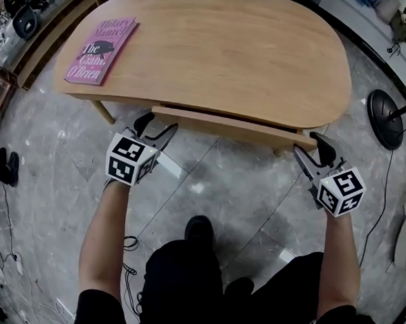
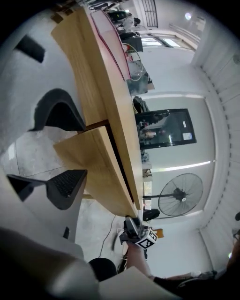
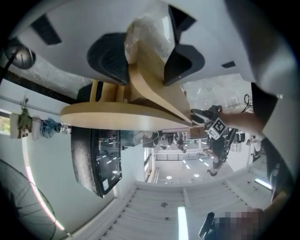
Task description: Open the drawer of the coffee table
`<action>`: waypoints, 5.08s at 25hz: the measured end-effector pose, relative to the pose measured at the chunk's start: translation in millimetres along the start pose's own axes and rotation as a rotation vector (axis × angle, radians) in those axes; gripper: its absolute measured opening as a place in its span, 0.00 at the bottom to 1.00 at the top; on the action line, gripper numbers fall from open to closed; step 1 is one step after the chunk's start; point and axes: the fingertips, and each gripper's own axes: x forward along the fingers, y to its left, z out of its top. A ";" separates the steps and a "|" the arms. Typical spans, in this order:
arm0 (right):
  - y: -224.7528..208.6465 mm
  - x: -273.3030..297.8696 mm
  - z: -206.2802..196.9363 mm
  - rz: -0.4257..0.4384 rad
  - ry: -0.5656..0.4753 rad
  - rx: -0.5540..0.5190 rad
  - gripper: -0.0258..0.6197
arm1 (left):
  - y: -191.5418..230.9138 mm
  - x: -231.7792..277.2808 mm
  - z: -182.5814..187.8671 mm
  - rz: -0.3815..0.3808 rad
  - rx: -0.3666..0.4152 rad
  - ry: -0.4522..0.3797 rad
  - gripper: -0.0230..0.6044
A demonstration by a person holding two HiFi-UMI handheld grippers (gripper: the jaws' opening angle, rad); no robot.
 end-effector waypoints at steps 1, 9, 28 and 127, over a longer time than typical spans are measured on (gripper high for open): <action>0.9 1.4 0.2 0.023 0.009 -0.009 0.40 | 1.1 2.7 1.7 -0.010 0.019 0.004 0.47; 3.1 1.1 -0.5 0.058 0.024 -0.018 0.37 | -3.4 5.6 5.9 -0.082 -0.043 -0.013 0.47; 41.2 -33.1 -20.0 0.149 0.090 -0.099 0.32 | -33.1 -38.6 -19.8 -0.097 -0.040 0.122 0.44; 93.1 -82.5 38.3 0.284 -0.059 -0.088 0.57 | -55.7 -132.2 -14.4 -0.149 0.004 0.073 0.51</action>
